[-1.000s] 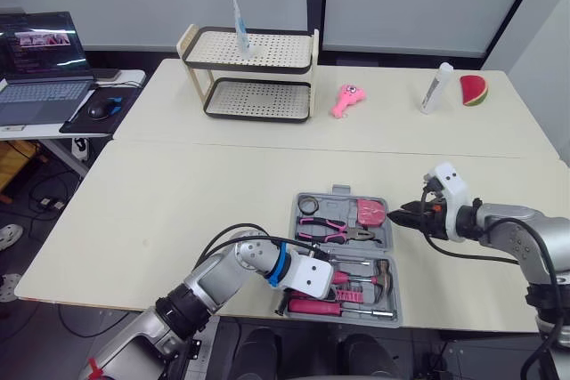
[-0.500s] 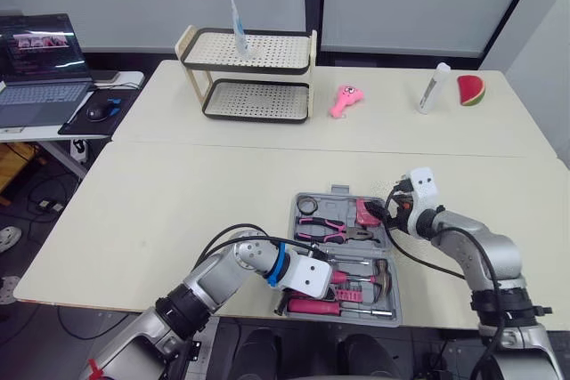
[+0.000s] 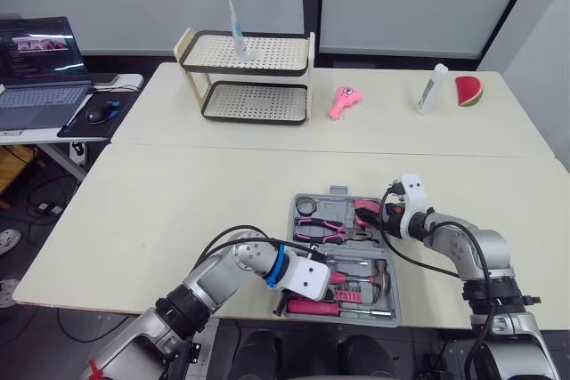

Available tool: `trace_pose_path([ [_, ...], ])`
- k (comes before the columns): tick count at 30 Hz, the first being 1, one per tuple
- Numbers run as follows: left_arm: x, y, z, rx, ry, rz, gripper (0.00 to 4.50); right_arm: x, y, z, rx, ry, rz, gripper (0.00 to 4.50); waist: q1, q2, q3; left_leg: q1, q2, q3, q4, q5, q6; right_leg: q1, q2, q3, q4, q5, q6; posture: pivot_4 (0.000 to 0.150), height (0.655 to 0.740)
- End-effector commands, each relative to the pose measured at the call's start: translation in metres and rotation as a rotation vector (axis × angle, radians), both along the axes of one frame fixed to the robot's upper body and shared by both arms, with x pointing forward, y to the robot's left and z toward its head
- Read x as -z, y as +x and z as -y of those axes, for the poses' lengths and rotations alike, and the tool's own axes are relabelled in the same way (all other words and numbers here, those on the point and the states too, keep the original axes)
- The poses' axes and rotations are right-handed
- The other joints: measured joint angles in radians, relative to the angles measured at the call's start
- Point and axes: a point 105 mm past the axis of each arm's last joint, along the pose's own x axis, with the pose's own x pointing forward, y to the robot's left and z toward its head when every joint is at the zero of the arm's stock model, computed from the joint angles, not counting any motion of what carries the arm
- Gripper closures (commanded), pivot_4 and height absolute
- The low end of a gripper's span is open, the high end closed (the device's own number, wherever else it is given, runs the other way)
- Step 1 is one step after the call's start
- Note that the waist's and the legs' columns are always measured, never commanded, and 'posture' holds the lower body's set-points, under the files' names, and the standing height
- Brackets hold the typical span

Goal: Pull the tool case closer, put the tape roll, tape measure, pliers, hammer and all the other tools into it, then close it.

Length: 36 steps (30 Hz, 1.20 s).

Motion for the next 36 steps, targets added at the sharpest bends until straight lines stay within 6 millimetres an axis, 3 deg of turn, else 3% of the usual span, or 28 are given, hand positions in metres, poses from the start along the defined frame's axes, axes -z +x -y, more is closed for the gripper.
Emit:
trace_pose_path([
  [1,0.05,-0.014,-0.034,-0.007,0.241,-0.076,4.5,-0.007,0.0,-0.014,-0.05,0.121,-0.014,0.02,-0.004,0.0,-0.001,0.0,0.0,0.0,0.0,0.0,0.0,0.0,0.0,0.0,0.0,0.0,0.0,0.15,0.74],
  [12,0.064,-0.021,-0.053,0.045,0.307,-0.065,4.5,-0.032,-0.005,-0.026,-0.165,0.332,-0.006,0.02,-0.012,0.001,-0.004,0.005,0.001,0.002,-0.007,0.0,0.0,0.0,0.001,0.002,0.0,0.0,0.0,0.15,0.74],
  [19,0.067,-0.02,-0.056,0.037,0.309,-0.065,4.5,-0.046,-0.003,-0.025,-0.215,0.322,0.097,0.02,-0.012,0.002,-0.008,0.008,0.001,0.003,-0.01,0.0,0.0,0.001,0.001,0.004,-0.001,0.0,0.0,0.15,0.74],
  [26,0.066,-0.018,-0.055,0.005,0.285,-0.067,4.5,-0.061,-0.015,-0.025,-0.334,0.232,0.225,0.02,-0.011,0.002,-0.009,0.008,0.001,0.003,-0.01,0.0,0.0,0.002,0.001,0.003,-0.003,0.0,0.0,0.15,0.74],
  [30,0.051,-0.009,-0.043,-0.098,0.171,-0.08,4.5,-0.067,-0.032,-0.028,-0.434,0.134,0.306,0.02,-0.01,0.004,-0.009,0.013,0.001,0.001,-0.012,0.0,0.001,0.01,0.0,0.002,-0.008,0.0,0.0,0.15,0.74],
  [36,-0.012,-0.002,-0.024,-0.196,-0.12,-0.145,4.5,-0.075,-0.04,-0.024,-0.483,0.026,0.407,0.02,-0.012,0.005,-0.006,0.016,0.002,-0.002,-0.014,0.0,0.001,0.015,0.002,0.002,-0.014,0.0,0.0,0.15,0.74],
])
